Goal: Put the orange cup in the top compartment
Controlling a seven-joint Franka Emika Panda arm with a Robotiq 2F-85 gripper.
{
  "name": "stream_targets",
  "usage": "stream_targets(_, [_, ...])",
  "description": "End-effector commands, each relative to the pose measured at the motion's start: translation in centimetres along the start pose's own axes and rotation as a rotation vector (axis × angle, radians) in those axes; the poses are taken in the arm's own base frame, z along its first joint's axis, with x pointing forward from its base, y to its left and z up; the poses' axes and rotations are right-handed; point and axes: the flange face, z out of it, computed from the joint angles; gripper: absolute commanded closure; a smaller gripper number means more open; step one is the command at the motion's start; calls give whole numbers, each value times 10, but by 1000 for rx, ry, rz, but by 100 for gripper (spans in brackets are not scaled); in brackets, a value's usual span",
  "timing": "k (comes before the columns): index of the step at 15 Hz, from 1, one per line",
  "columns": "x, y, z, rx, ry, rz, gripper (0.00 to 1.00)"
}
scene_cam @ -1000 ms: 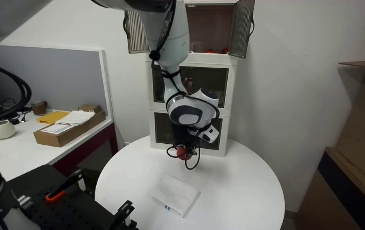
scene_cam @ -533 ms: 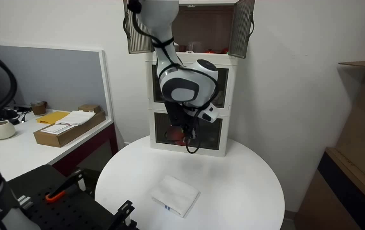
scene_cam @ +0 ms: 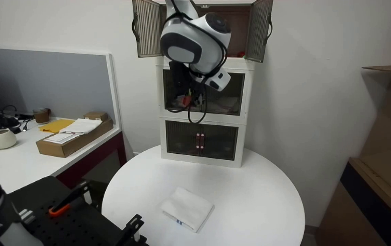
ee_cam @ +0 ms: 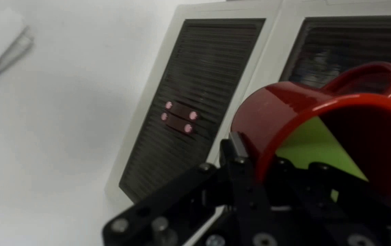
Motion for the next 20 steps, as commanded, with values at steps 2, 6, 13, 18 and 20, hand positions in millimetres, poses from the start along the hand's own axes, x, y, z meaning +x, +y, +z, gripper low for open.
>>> stream_targets(2, [3,-57,-56,120,45,-51,99])
stream_targets(6, [24,-81,-102,150,122,-60,99])
stream_targets(13, [65,-88,-127,173,224,19,99])
stream_targets(18, [90,-106,-121,208,254,94,99])
stream_targets(20, [99,-115,-118,219,275,111,99])
